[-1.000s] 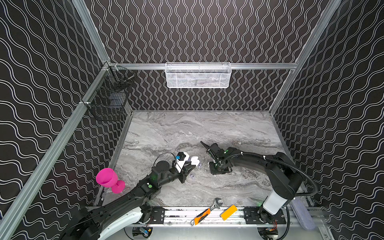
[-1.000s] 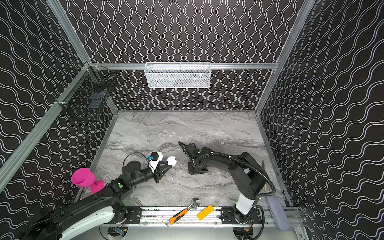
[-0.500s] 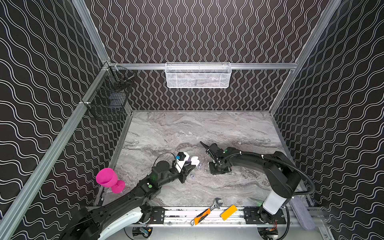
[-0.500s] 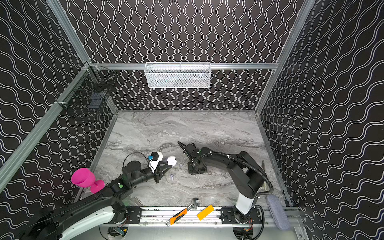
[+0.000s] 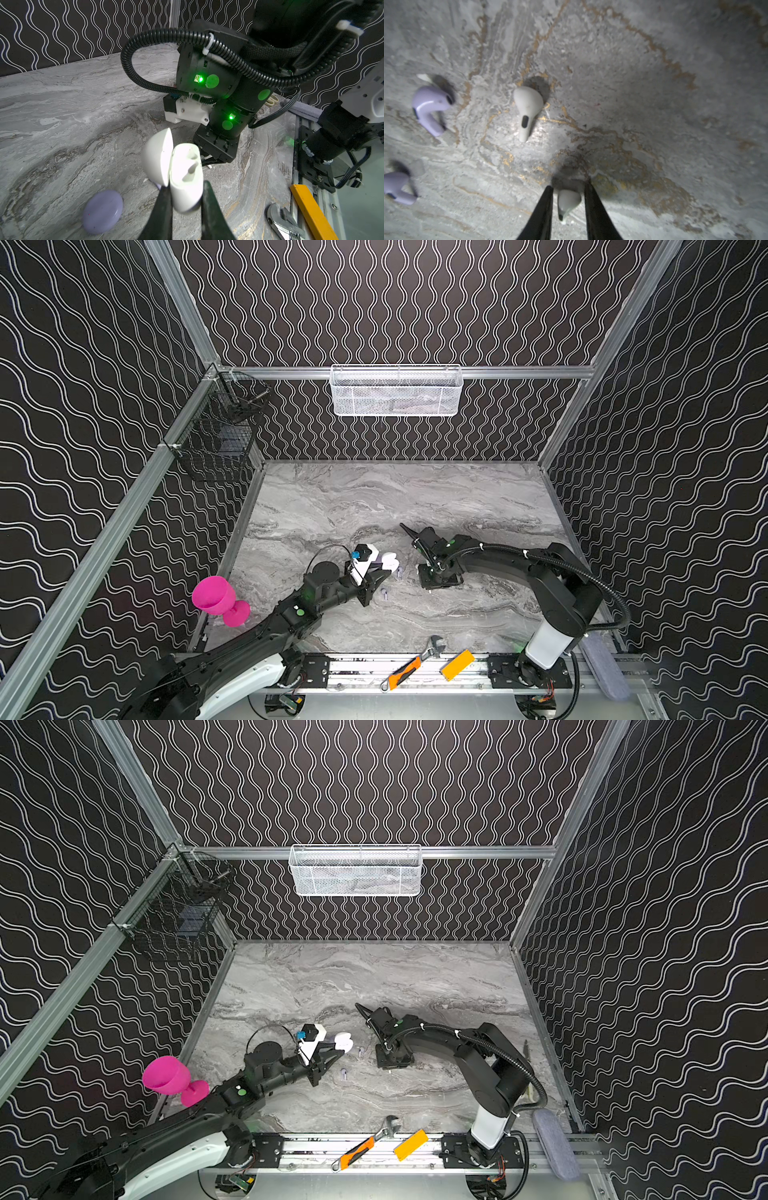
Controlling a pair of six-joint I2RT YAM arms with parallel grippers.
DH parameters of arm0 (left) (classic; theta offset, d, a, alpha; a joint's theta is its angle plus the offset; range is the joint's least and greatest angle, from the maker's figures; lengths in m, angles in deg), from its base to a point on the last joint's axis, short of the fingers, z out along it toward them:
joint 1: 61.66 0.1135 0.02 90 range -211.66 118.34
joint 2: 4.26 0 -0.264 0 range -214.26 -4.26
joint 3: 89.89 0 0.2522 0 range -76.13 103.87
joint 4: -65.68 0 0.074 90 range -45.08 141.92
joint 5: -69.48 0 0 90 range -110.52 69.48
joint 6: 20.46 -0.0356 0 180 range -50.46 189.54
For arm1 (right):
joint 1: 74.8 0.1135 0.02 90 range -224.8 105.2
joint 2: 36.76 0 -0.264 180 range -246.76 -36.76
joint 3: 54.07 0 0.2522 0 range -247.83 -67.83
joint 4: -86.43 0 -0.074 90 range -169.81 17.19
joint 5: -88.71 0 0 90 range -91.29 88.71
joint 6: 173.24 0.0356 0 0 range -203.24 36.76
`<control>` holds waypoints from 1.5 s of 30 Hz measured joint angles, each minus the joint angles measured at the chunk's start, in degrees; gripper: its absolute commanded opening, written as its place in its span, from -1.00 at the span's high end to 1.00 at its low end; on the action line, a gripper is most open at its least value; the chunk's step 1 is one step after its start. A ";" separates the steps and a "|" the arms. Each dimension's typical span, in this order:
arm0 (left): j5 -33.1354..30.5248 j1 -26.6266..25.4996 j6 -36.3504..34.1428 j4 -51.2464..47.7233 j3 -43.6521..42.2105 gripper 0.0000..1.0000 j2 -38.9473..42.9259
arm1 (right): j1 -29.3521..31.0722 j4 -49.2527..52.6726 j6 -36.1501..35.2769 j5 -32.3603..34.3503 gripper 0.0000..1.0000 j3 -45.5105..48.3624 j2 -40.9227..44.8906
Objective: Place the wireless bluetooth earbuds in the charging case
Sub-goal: 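Lower the open right gripper onto the nearer white earbud, then close the right gripper on the white earbud and lift it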
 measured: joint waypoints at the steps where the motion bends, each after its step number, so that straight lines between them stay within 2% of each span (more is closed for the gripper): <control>1: 0.02 0.00 0.00 0.00 0.00 0.92 -0.02 | 0.00 0.02 0.00 0.00 0.43 0.00 0.00; 28: 0.04 -0.02 -0.02 -0.20 0.22 0.92 -0.76 | 0.50 0.04 0.09 0.87 0.63 0.09 0.79; 45: -0.07 -0.02 -0.15 -0.24 0.22 0.92 -1.18 | 0.81 -3.72 2.75 7.30 0.74 1.66 11.15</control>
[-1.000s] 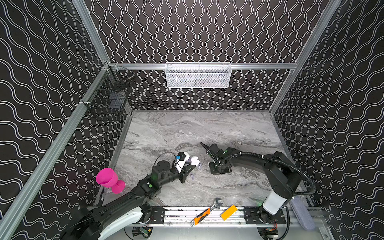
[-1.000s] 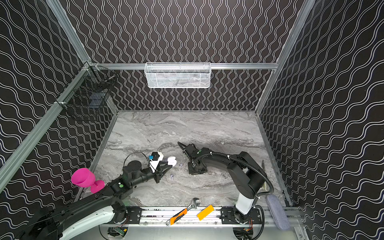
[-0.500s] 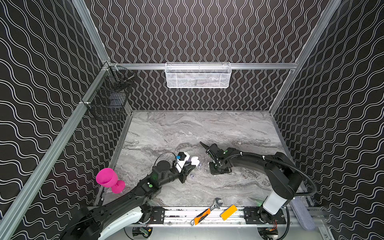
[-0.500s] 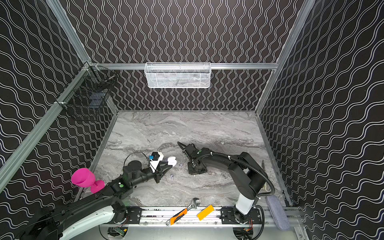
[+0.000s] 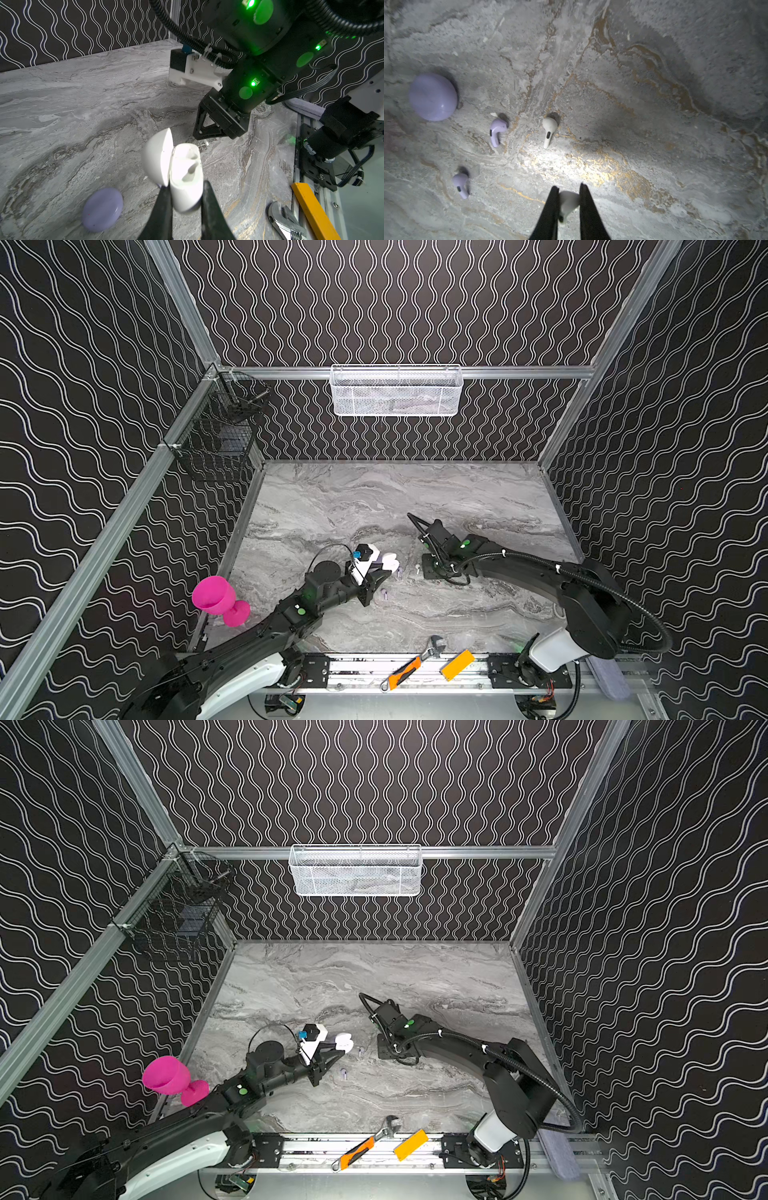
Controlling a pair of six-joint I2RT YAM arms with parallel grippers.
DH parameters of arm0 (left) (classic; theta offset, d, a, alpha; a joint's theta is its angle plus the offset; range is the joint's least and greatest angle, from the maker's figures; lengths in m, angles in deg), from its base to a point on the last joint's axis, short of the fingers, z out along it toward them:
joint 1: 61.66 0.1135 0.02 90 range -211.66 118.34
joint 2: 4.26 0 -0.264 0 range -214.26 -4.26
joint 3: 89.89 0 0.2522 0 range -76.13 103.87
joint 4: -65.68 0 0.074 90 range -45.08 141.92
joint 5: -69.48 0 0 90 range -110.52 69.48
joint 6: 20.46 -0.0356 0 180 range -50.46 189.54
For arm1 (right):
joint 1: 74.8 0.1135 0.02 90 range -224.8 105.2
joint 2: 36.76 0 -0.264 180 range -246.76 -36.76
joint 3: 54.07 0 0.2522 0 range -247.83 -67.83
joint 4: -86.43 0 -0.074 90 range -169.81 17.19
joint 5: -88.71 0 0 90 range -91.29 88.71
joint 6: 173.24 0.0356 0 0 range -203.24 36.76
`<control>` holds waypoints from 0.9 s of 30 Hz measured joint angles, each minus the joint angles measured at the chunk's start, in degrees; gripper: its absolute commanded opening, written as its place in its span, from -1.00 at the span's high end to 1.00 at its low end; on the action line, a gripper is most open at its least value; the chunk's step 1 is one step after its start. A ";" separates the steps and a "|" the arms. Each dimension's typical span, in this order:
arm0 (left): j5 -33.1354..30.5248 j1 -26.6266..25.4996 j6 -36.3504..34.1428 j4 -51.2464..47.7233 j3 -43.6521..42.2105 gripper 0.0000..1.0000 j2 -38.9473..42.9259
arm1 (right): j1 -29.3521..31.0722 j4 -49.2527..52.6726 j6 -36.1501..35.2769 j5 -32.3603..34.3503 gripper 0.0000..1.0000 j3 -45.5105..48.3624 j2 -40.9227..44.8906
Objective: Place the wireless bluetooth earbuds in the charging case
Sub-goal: 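Close the right gripper on the white earbud and lift it, then carry the white earbud with the right gripper toward the case in the left gripper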
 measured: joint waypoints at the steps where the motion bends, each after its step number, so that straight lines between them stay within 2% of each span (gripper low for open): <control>1: -0.20 0.00 0.00 -0.04 0.00 0.92 -0.02 | 0.09 -0.61 0.31 0.39 0.75 0.68 0.98; 12: -0.87 0.00 -0.02 -0.22 0.63 0.92 -1.79 | 0.35 -3.72 0.79 3.43 0.75 2.69 6.40; 27: -2.89 0.00 -0.04 -1.49 0.76 0.92 -2.25 | 1.92 -6.29 0.68 4.94 0.75 0.72 10.34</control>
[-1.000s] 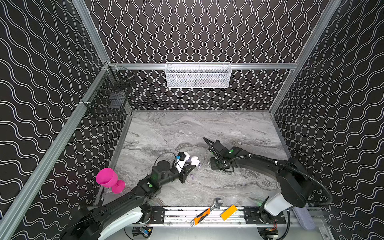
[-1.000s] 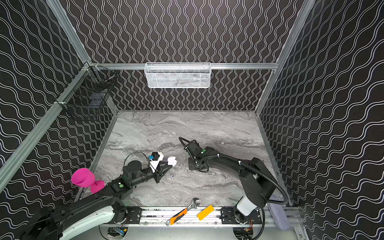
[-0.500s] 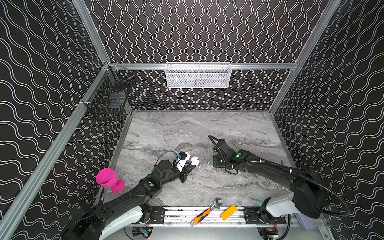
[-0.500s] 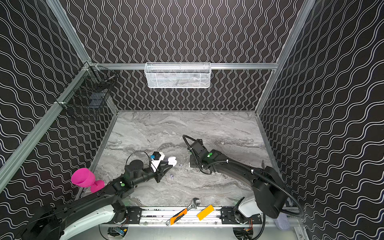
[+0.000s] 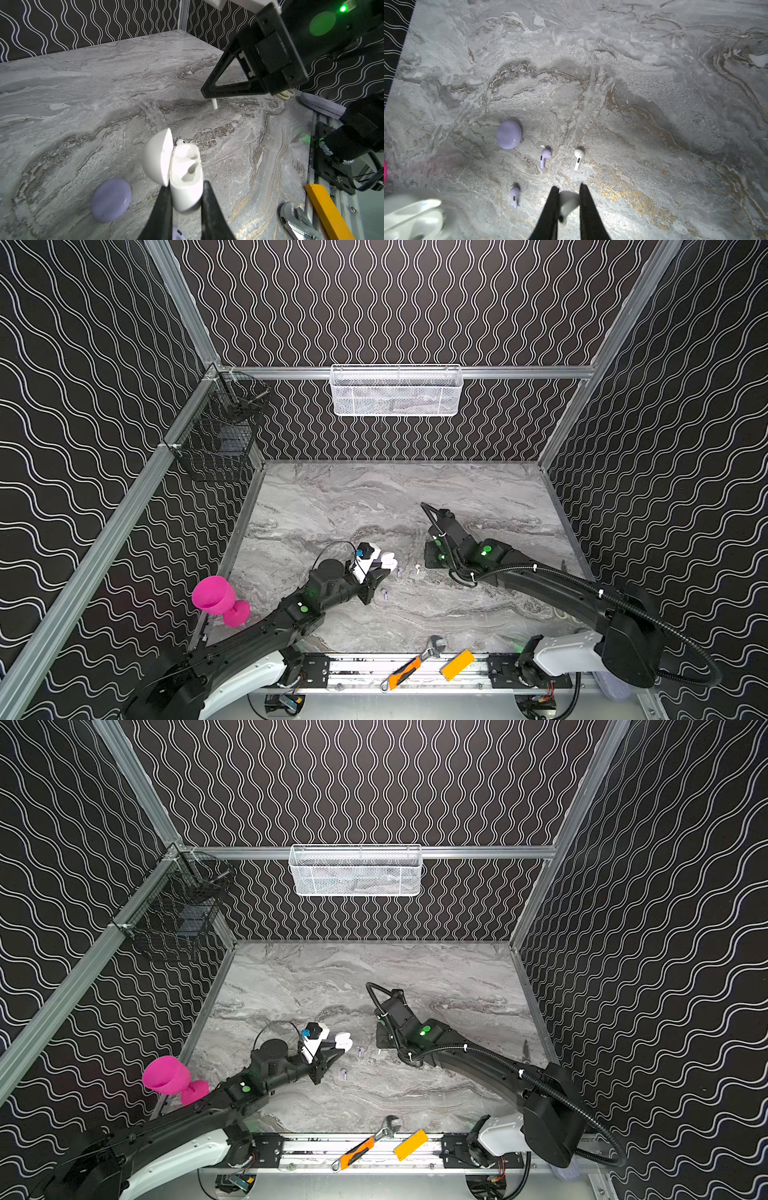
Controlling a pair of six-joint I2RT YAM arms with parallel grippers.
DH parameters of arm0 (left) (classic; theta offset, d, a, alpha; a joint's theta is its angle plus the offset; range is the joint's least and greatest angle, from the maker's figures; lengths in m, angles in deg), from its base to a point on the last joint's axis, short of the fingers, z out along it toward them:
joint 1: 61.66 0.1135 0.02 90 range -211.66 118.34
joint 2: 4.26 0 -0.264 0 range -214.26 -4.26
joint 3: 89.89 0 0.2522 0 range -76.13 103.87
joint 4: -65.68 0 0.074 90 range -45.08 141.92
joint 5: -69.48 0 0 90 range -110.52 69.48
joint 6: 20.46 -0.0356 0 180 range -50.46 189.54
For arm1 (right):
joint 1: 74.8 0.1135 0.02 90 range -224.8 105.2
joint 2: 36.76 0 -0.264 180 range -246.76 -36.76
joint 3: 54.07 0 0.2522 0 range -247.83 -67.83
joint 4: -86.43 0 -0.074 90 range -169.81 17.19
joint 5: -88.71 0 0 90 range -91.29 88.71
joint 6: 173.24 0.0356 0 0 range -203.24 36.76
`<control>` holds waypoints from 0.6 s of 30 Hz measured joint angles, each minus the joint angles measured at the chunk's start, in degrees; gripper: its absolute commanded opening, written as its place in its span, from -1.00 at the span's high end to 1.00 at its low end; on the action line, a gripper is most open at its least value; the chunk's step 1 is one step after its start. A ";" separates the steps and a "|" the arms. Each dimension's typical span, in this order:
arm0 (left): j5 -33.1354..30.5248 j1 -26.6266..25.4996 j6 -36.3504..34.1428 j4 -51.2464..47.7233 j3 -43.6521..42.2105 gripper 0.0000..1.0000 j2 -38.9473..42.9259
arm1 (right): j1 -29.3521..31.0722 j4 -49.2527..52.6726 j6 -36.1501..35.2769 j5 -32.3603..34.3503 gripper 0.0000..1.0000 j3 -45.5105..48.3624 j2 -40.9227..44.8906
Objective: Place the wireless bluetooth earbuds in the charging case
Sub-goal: 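Carry the white earbud with the right gripper toward the case in the left gripper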
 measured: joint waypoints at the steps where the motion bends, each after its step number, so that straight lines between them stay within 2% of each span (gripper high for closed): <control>1: -0.02 0.00 0.00 -0.35 0.07 0.92 0.00 | 0.22 -0.28 0.00 0.04 0.75 -0.02 0.28; 18: -1.40 0.00 0.00 -1.16 0.13 0.93 0.28 | 6.78 -3.65 0.24 1.22 0.76 -6.10 1.18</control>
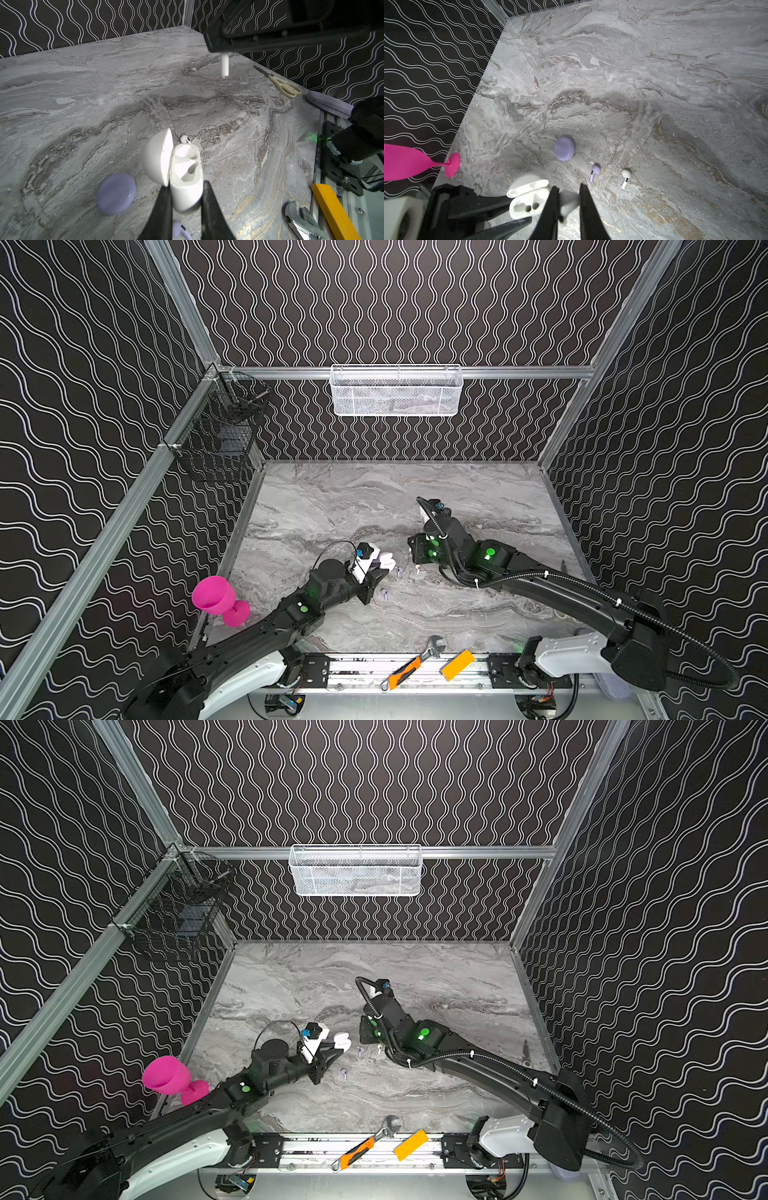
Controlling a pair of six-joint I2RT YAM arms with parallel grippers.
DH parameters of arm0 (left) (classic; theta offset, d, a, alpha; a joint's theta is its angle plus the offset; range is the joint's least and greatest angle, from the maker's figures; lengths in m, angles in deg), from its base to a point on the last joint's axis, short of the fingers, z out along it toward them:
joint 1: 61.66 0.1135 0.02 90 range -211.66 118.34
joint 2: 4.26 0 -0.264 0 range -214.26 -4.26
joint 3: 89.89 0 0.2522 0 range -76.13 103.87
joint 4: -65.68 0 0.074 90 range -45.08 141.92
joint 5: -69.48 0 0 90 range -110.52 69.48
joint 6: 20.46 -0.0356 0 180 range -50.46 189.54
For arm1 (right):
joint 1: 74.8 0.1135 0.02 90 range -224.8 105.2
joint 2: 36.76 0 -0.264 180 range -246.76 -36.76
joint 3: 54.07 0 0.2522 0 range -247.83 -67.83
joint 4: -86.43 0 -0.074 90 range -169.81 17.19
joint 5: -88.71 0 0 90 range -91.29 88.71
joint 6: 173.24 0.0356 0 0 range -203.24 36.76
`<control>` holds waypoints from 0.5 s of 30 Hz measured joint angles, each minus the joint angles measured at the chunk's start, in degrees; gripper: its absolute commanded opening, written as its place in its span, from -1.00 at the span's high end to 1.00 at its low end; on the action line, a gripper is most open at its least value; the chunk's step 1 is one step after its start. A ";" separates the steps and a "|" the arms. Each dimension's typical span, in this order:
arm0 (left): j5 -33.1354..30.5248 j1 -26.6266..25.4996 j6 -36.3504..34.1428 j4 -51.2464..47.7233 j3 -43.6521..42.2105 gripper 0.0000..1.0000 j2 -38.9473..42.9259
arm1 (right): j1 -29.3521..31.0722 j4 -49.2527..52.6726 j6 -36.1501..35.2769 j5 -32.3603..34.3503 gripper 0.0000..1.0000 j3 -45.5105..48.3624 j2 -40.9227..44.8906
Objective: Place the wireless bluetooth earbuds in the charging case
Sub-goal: 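Carry the white earbud with the right gripper toward the case in the left gripper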
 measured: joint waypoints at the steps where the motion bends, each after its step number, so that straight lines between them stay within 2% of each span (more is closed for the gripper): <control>1: -0.13 0.00 0.00 -0.07 0.00 0.93 0.09 | 0.24 0.00 0.04 0.00 0.76 0.00 -0.26; 15: -1.27 0.00 0.00 -0.31 0.00 0.93 0.92 | 1.90 -3.50 1.79 -2.32 0.76 0.00 -2.86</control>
